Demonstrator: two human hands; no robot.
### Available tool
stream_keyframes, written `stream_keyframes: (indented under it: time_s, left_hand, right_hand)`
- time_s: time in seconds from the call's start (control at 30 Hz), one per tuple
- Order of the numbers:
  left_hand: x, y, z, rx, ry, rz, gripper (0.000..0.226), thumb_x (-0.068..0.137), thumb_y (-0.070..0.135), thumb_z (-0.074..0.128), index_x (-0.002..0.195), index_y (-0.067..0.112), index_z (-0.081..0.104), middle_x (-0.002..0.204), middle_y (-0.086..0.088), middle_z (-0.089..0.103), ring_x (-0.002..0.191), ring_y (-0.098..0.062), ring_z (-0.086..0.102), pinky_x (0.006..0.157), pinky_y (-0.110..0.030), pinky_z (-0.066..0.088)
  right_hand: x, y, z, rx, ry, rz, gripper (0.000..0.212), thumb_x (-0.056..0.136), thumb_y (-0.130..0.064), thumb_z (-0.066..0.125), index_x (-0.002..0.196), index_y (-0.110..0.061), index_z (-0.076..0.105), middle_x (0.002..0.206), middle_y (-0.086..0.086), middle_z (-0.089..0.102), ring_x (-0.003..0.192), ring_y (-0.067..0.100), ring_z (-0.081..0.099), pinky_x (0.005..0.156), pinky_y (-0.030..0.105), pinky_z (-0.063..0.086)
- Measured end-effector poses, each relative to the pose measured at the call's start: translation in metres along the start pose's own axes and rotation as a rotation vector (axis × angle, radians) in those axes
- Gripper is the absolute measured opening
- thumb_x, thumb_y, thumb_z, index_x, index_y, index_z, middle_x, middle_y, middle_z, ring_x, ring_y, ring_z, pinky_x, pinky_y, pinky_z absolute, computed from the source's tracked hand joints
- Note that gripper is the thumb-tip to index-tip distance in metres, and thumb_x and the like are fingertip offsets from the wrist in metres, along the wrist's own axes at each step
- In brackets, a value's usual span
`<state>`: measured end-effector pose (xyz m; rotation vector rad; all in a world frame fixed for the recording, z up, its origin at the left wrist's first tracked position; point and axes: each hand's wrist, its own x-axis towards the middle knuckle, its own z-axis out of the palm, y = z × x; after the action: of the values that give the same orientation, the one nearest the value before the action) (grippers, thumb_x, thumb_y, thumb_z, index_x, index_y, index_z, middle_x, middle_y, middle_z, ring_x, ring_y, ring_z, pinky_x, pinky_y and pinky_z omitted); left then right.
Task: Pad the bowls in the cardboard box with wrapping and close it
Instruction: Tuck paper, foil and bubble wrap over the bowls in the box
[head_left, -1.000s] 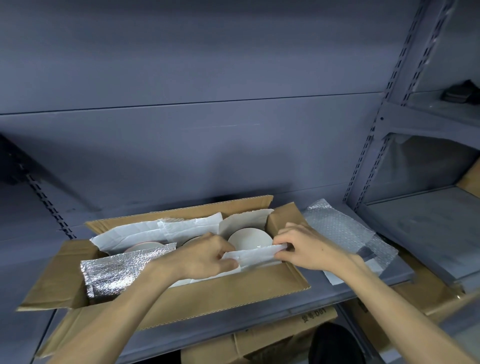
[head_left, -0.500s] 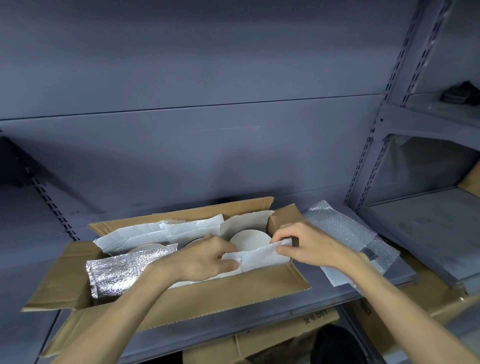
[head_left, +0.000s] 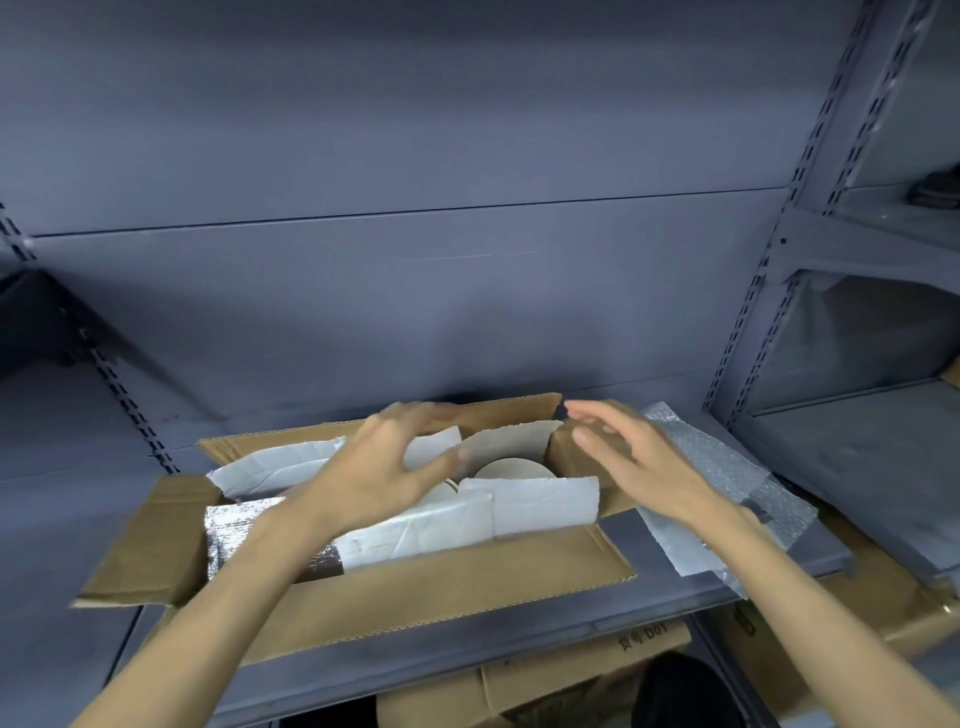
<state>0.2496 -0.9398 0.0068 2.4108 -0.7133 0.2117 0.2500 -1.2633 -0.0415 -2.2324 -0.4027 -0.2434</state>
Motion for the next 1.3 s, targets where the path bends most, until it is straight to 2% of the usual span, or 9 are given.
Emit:
stream_keyframes:
  time_s: [0.17,0.37,0.57,0.73,0.87,0.97,1.07,1.17,1.3]
  left_hand:
    - [0.005,0.019,0.052,0.513,-0.061,0.124,0.074,0.094,0.074,0.033,0.149,0.025,0.039,0.149,0.002,0.045,0.138,-0.021,0.039,0.111,-0.042,0.036]
    - [0.017,0.0,0.093,0.716,-0.112,0.114,0.079,0.095,0.074,0.021,0.157,0.026,0.024,0.16,-0.005,0.028,0.151,-0.028,0.019,0.119,-0.057,0.02]
    - [0.033,-0.017,0.1,0.755,-0.057,0.063,0.088,0.094,0.08,0.019,0.156,0.02,0.032,0.145,-0.006,0.046,0.132,-0.028,0.042,0.104,-0.056,0.036]
    - [0.038,-0.022,0.111,0.715,-0.023,0.051,0.085,0.093,0.08,0.023,0.152,0.022,0.041,0.125,0.001,0.059,0.111,-0.025,0.055,0.087,-0.048,0.044]
    - [0.035,-0.025,0.126,0.62,-0.048,0.12,0.067,0.097,0.074,0.017,0.127,0.029,0.055,0.117,0.005,0.06,0.109,-0.023,0.059,0.085,-0.044,0.05]
    - [0.034,-0.031,0.138,0.504,-0.069,0.067,0.067,0.094,0.077,0.016,0.112,0.024,0.053,0.114,0.006,0.06,0.109,-0.02,0.06,0.09,-0.043,0.051]
    - [0.037,-0.037,0.149,0.602,-0.04,0.078,0.077,0.094,0.074,0.023,0.126,0.014,0.06,0.104,-0.002,0.063,0.097,-0.027,0.063,0.076,-0.047,0.053]
    - [0.039,-0.038,0.162,0.692,-0.027,0.141,0.066,0.095,0.067,0.028,0.126,0.022,0.065,0.097,-0.006,0.059,0.083,-0.031,0.057,0.063,-0.041,0.041]
    - [0.044,-0.042,0.166,0.695,-0.094,0.115,0.058,0.097,0.069,0.02,0.125,0.034,0.056,0.109,-0.005,0.056,0.09,-0.029,0.049,0.069,-0.044,0.036]
  right_hand:
    - [0.001,0.012,0.001,0.05,0.135,0.026,0.032,0.105,-0.037,0.053,0.134,-0.03,0.062,0.13,-0.022,0.062,0.126,-0.001,0.054,0.106,0.023,0.041]
    - [-0.019,0.028,-0.014,0.041,0.151,0.041,0.035,0.103,-0.045,0.052,0.135,-0.033,0.061,0.13,-0.022,0.062,0.127,0.003,0.056,0.102,0.02,0.04]
    - [-0.035,0.043,-0.027,0.055,0.218,0.075,0.037,0.101,-0.044,0.052,0.133,-0.029,0.063,0.126,-0.024,0.062,0.125,0.002,0.056,0.105,0.022,0.04]
    - [-0.051,0.061,-0.036,0.03,0.315,0.145,0.025,0.107,-0.028,0.052,0.127,-0.029,0.066,0.125,-0.021,0.064,0.122,0.003,0.057,0.101,0.02,0.041]
    - [-0.066,0.077,-0.046,0.001,0.347,0.258,0.026,0.107,-0.018,0.049,0.123,-0.03,0.066,0.123,-0.019,0.066,0.116,-0.006,0.056,0.093,0.01,0.04]
    - [-0.077,0.09,-0.05,-0.048,0.34,0.316,0.032,0.105,-0.007,0.05,0.125,-0.026,0.066,0.121,-0.01,0.066,0.112,-0.007,0.056,0.089,0.002,0.039]
    - [-0.087,0.098,-0.048,-0.111,0.315,0.353,0.033,0.1,0.0,0.054,0.124,-0.02,0.067,0.117,-0.001,0.065,0.106,0.001,0.059,0.092,0.012,0.044]
    - [-0.093,0.104,-0.039,-0.211,0.246,0.41,0.026,0.096,-0.003,0.062,0.117,-0.017,0.07,0.107,0.0,0.064,0.097,0.014,0.064,0.091,0.03,0.053]
    - [-0.097,0.103,-0.017,-0.359,0.013,0.502,0.014,0.095,-0.022,0.071,0.108,-0.017,0.072,0.1,0.001,0.07,0.089,0.02,0.068,0.086,0.04,0.056]
